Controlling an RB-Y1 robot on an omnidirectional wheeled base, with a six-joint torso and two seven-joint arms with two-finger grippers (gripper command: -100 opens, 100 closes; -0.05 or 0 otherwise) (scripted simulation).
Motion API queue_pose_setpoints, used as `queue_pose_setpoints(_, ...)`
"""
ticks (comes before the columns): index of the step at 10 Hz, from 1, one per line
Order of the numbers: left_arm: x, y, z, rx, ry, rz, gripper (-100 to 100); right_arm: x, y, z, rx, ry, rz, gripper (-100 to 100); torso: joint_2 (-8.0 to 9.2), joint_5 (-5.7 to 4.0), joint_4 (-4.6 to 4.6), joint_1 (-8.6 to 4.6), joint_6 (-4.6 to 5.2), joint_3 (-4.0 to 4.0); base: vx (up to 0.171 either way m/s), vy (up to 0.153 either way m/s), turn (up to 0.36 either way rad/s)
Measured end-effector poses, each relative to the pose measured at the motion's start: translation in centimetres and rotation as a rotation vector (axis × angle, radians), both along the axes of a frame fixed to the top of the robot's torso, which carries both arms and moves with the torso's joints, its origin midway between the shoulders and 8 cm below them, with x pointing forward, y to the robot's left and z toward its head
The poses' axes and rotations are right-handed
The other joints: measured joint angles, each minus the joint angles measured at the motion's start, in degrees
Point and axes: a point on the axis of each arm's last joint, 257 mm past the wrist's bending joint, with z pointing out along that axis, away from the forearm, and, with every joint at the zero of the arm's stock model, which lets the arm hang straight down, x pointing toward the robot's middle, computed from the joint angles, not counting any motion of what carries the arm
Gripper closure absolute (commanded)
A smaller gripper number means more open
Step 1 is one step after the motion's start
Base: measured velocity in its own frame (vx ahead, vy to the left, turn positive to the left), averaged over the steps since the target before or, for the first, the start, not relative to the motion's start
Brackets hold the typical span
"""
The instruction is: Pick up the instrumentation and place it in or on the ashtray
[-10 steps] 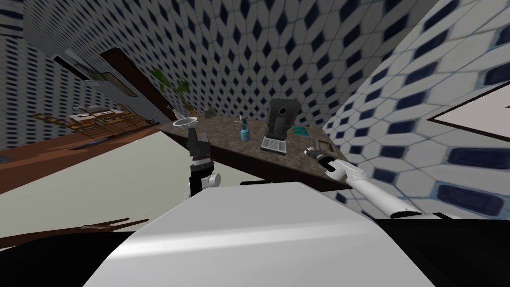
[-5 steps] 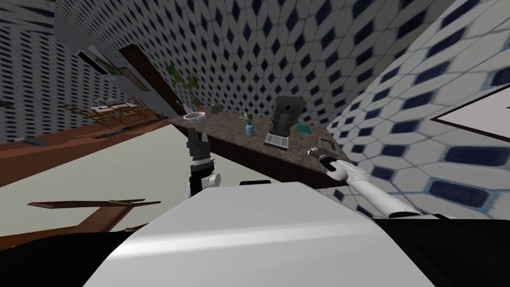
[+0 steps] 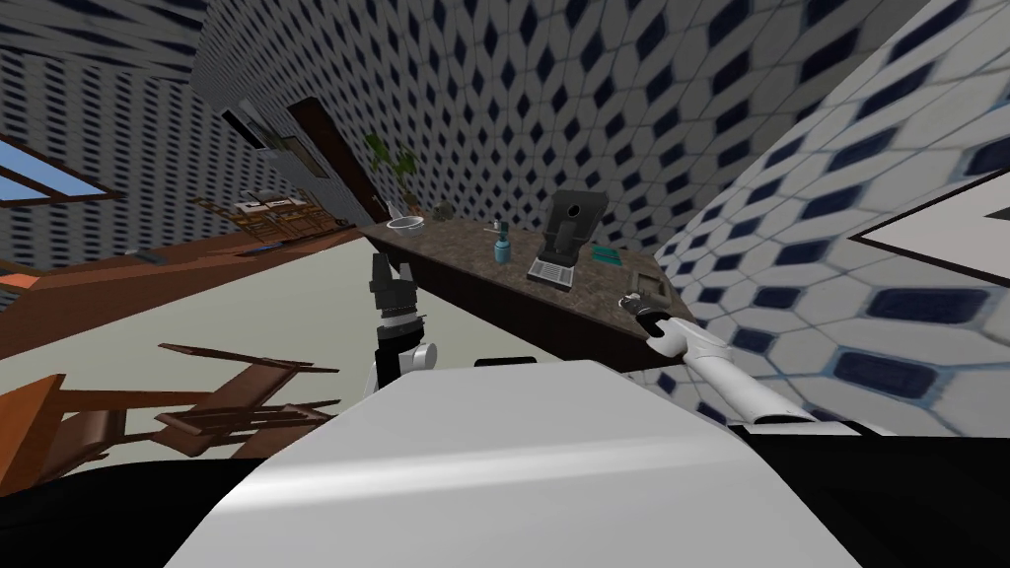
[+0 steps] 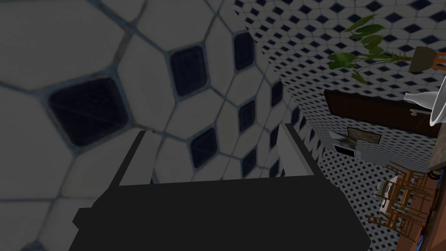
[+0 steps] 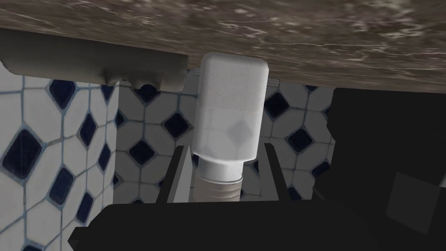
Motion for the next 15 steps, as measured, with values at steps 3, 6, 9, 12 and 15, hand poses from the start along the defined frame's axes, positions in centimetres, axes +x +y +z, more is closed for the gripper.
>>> queue_pose_setpoints(3, 0.0, 0.0, 0.0, 0.0, 0.0, 0.0, 0, 0.0, -1.7, 0.5, -0.003, -0.032, -0.075, 100, -0.1, -0.02, 0.01, -0.34, -0.01, -0.04, -0.107, -0.119, 0.094)
queue_pose_setpoints(6, 0.0, 0.0, 0.0, 0.001, 0.0, 0.0, 0, 2.6, -1.9, 3.0, -0.058, -0.067, -0.08, 100, -0.81, -0.08, -0.13, -0.86, -0.11, -0.44, 0.03, -0.247, 0.049)
queue_pose_setpoints(9, 0.0, 0.0, 0.0, 0.001, 0.0, 0.0, 0, 5.0, -2.3, 5.8, -0.126, -0.089, -0.077, 100, -1.08, -0.11, -0.27, -0.87, -0.13, -0.64, 0.062, -0.251, 0.033)
queue_pose_setpoints(12, 0.0, 0.0, 0.0, 0.0, 0.001, 0.0, 0, 6.7, -2.2, 7.7, -0.182, -0.096, -0.07, 100, -1.22, -0.02, -0.29, -0.67, -0.16, -0.71, 0.07, -0.178, 0.018)
queue_pose_setpoints(15, 0.0, 0.0, 0.0, 0.0, 0.0, 0.0, 0, 6.8, -2.3, 8.0, -0.188, -0.097, -0.071, -100, -0.9, 0.05, -0.28, 0.1, -0.16, -0.57, 0.004, -0.01, 0.001)
